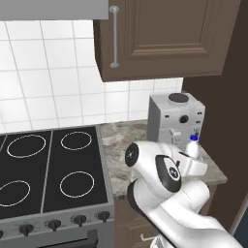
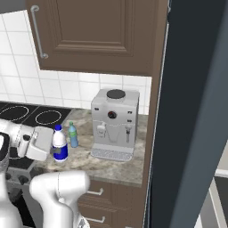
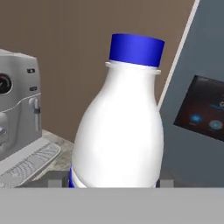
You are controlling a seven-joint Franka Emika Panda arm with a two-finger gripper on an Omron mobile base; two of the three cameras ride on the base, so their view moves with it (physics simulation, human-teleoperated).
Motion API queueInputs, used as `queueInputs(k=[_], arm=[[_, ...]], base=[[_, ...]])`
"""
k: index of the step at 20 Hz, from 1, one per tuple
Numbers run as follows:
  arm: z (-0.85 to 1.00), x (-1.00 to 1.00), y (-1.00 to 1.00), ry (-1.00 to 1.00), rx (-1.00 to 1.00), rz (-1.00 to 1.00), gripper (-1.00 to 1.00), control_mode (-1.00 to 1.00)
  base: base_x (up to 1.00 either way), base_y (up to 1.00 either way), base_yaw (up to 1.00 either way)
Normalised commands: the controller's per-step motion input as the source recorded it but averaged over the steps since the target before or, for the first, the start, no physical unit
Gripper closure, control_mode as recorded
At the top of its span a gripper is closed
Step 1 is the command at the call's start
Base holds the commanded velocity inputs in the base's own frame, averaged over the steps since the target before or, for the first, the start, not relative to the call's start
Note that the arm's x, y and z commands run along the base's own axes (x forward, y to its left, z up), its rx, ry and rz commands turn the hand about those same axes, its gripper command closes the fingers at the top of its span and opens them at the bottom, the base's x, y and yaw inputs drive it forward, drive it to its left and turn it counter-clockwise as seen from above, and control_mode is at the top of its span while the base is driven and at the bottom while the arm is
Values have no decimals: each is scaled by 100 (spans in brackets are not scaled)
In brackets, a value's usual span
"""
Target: Take the bottled waters from the counter and place them in the freezer to freeze. Close the freezer door after placing the bottles.
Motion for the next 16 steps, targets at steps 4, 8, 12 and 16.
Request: queueInputs(k=[4, 8, 12, 16], arm=[[56, -66, -15, 2, 3, 15, 100, -100], [7, -42, -21, 3, 6, 8, 100, -100], [0, -6, 0, 0, 0, 3, 100, -100], [0, 0, 0, 0, 0, 0, 100, -100]], base=[[0, 0, 0], [0, 0, 0], [0, 0, 0], [0, 0, 0]])
